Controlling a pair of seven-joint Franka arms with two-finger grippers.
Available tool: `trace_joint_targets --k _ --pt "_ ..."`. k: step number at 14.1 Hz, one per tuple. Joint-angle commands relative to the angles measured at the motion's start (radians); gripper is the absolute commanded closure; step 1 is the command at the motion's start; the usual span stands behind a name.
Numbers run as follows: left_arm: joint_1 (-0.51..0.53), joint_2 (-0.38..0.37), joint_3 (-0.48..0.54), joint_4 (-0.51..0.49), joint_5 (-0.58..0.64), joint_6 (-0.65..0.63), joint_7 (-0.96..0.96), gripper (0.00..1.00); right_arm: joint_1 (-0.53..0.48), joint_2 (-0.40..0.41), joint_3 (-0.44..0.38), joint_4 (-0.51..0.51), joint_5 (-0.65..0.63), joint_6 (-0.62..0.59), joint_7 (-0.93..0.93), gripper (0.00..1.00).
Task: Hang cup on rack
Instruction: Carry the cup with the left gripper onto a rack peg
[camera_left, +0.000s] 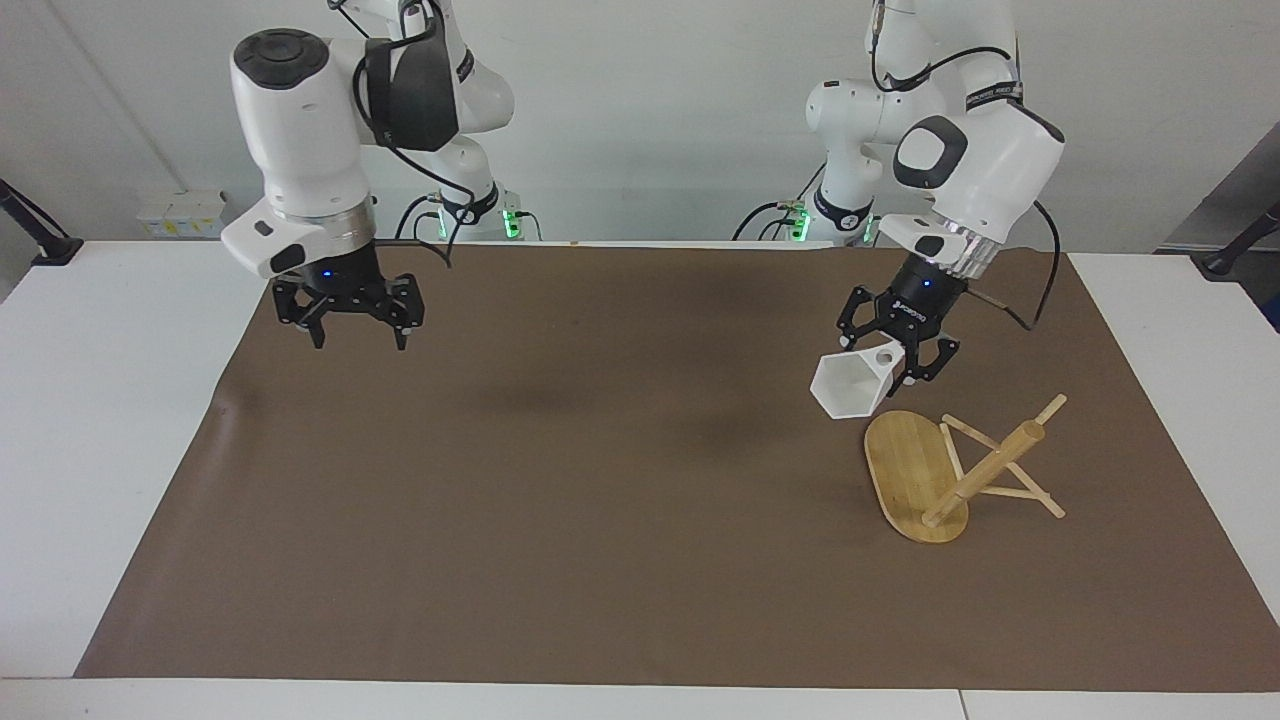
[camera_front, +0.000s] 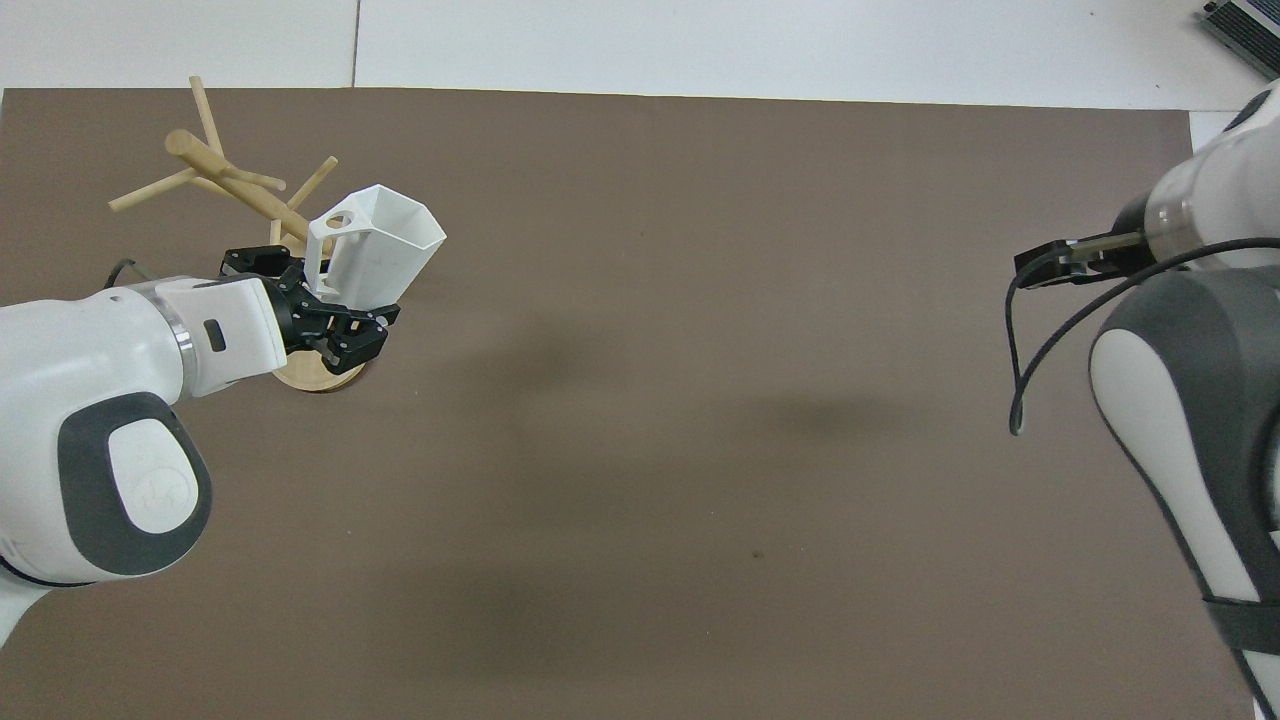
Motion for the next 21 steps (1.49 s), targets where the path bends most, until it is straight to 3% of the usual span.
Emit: trace_joint_targets --k 1,7,9,11,17,21 --pt "0.000 0.068 0.000 0.079 0.088 0.017 -0.119 1.00 0.001 -0.012 -0.067 -0.020 0.003 0.013 -0.059 0.00" --pt "0.052 0.126 0.001 0.169 0.270 0.008 -0.202 1.00 -0.001 -0.017 -0.078 -0.018 0.010 -0.007 -0.050 0.00" --pt "0.057 0.162 0.001 0.211 0.298 -0.039 -0.203 1.00 -0.002 -0.017 -0.107 -0.008 0.097 -0.016 -0.041 0.00" --pt "0.058 0.163 0.001 0.208 0.298 -0.043 -0.246 1.00 -0.002 -0.017 -0.139 -0.006 0.155 -0.035 -0.038 0.00" --pt "0.058 0.172 0.003 0.191 0.321 -0.040 -0.442 1.00 -0.002 -0.023 -0.118 0.040 0.176 -0.112 0.058 0.00" --pt "0.063 0.166 0.006 0.176 0.399 -0.053 -0.635 1.00 -0.004 -0.023 -0.117 0.080 0.193 -0.153 0.083 0.00"
